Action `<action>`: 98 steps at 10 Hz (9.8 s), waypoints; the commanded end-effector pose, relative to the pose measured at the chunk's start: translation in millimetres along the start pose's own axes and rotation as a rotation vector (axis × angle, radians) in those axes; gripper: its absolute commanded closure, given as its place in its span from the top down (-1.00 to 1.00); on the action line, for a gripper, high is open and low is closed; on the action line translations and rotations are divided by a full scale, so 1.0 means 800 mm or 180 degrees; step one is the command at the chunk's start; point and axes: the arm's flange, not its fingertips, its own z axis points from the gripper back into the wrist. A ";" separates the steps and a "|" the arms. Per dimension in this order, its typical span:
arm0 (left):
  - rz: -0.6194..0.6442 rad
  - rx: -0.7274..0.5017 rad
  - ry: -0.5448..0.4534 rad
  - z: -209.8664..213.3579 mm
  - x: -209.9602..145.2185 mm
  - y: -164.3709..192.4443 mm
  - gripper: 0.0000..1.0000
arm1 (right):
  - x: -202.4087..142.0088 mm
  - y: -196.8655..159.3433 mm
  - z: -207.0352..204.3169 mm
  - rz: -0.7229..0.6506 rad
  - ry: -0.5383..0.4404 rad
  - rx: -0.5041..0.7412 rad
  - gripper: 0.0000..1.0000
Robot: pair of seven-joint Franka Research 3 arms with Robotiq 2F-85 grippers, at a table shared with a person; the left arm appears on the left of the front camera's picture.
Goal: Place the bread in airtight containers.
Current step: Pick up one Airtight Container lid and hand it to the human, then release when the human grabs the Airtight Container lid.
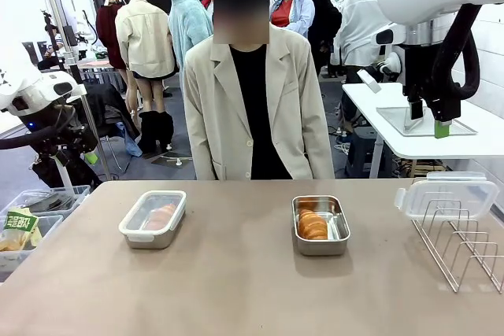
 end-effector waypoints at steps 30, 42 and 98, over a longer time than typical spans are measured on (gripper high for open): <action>0.0022 0.0067 0.0008 0.003 0.000 0.001 0.54 | -0.002 -0.122 -0.248 -0.0630 0.0436 0.0468 -1.00; 0.0022 0.0067 0.0008 0.003 0.000 0.001 0.54 | 0.007 -0.116 -0.193 -0.0673 0.0384 0.0288 -1.00; 0.0022 0.0067 0.0008 0.003 0.000 0.001 0.54 | -0.013 -0.004 0.003 0.0168 -0.0784 0.0050 1.00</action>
